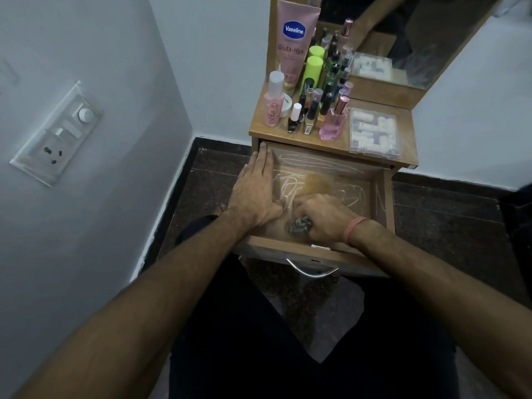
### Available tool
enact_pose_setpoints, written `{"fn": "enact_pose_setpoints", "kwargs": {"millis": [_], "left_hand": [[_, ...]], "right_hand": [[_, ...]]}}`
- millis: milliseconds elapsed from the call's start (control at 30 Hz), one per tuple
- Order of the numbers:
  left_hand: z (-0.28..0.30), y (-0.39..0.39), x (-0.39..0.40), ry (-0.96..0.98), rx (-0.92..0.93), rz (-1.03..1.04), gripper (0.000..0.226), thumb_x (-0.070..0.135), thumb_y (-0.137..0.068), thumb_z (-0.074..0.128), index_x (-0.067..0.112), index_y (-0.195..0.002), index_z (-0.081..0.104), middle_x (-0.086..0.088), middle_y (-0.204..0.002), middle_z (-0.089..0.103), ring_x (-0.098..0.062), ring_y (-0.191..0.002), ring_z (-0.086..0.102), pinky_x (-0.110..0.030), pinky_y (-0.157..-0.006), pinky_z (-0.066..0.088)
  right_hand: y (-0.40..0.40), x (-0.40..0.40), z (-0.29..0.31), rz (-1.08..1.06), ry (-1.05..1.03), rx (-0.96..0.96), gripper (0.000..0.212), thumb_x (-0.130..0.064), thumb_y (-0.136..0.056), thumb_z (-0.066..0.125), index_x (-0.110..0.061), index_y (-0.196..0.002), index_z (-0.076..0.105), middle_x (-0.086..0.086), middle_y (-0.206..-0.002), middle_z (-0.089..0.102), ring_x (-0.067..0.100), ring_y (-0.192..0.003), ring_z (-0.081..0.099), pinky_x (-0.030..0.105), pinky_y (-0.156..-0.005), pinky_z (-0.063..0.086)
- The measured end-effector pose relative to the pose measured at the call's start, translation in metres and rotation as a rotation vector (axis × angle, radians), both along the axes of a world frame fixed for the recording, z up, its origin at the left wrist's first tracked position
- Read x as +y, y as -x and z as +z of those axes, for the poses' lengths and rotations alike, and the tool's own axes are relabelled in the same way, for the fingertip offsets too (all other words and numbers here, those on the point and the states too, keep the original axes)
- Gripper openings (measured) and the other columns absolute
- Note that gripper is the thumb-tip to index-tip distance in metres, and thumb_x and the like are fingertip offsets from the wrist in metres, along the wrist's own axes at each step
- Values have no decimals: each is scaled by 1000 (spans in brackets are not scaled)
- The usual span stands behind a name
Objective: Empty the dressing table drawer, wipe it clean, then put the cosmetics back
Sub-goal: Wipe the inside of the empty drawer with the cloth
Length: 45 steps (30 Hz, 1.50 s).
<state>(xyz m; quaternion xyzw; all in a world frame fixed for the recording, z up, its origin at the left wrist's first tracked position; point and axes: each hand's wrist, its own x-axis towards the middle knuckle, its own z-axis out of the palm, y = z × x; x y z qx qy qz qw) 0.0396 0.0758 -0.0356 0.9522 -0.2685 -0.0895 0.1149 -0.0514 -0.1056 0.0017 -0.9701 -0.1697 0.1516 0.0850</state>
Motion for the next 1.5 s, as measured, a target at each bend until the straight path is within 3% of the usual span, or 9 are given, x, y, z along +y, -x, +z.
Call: {"fn": "enact_pose_setpoints", "kwargs": {"millis": [100, 300, 400, 700, 867, 1000, 1167, 1367, 1500], "left_hand": [[2, 1, 1, 14, 7, -7, 128, 52, -92, 74, 4, -172, -14, -15, -183, -18, -32, -171, -2, -50, -138, 14], [1, -2, 4, 80, 5, -11, 106, 47, -101, 58, 2, -173, -6, -18, -183, -12, -34, -170, 4, -54, -136, 20], [2, 2, 9, 235, 36, 2, 86, 41, -105, 34, 0, -174, 3, -18, -184, -4, -30, -170, 8, -52, -136, 23], [3, 2, 10, 473, 156, 77, 77, 42, -109, 22, 7, -176, 7, -9, -185, 3, -16, -170, 6, -44, -139, 12], [0, 4, 10, 537, 163, 103, 69, 48, -118, 14, 11, -176, 9, -5, -185, 6, -11, -169, 6, -41, -139, 10], [-2, 1, 10, 547, 173, 117, 71, 51, -117, 12, 12, -177, 10, -3, -185, 7, -11, -169, 6, -45, -139, 13], [-4, 3, 10, 553, 175, 113, 71, 52, -117, 12, 14, -177, 11, -2, -185, 8, -11, -169, 7, -47, -139, 14], [-2, -1, 9, 528, 170, 112, 73, 52, -116, 11, 12, -176, 11, -3, -185, 7, -12, -169, 7, -47, -139, 14], [-3, 2, 10, 528, 175, 103, 71, 51, -116, 12, 13, -177, 10, -2, -185, 6, -11, -169, 6, -48, -139, 13]], "right_hand": [[5, -9, 8, 54, 60, 131, 38, -21, -79, 74, -43, -110, 79, -17, -110, 66, 14, -105, 66, 36, -80, 58], [-6, 32, -2, -198, 1, -70, 21, -46, -82, 73, -28, -91, 73, -4, -92, 73, 23, -83, 71, 37, -75, 61], [0, 42, -7, -243, -147, -5, 18, -43, -82, 78, -29, -93, 74, -8, -85, 74, 16, -79, 71, 36, -75, 63], [-22, 51, -11, -424, -125, -74, 20, -30, -76, 83, -21, -89, 71, -3, -84, 69, 21, -78, 70, 35, -71, 62], [-15, 51, -6, -270, -225, 198, 10, -27, -81, 76, -22, -76, 70, -5, -71, 70, 13, -65, 69, 36, -65, 62], [-28, 48, -12, -368, -58, -64, 20, -25, -76, 76, -19, -80, 57, -2, -82, 63, 20, -72, 60, 37, -69, 58], [-21, 52, -13, -272, -221, 168, 22, -29, -80, 78, -19, -67, 64, -2, -62, 67, 14, -56, 66, 38, -54, 59], [-32, 42, -21, -378, -81, -118, 25, -34, -77, 79, -27, -79, 56, -5, -84, 63, 20, -75, 63, 34, -70, 56], [-15, 28, -27, -112, -81, 62, 22, -28, -80, 78, -38, -94, 64, -13, -102, 67, 11, -91, 66, 27, -76, 57]]}}
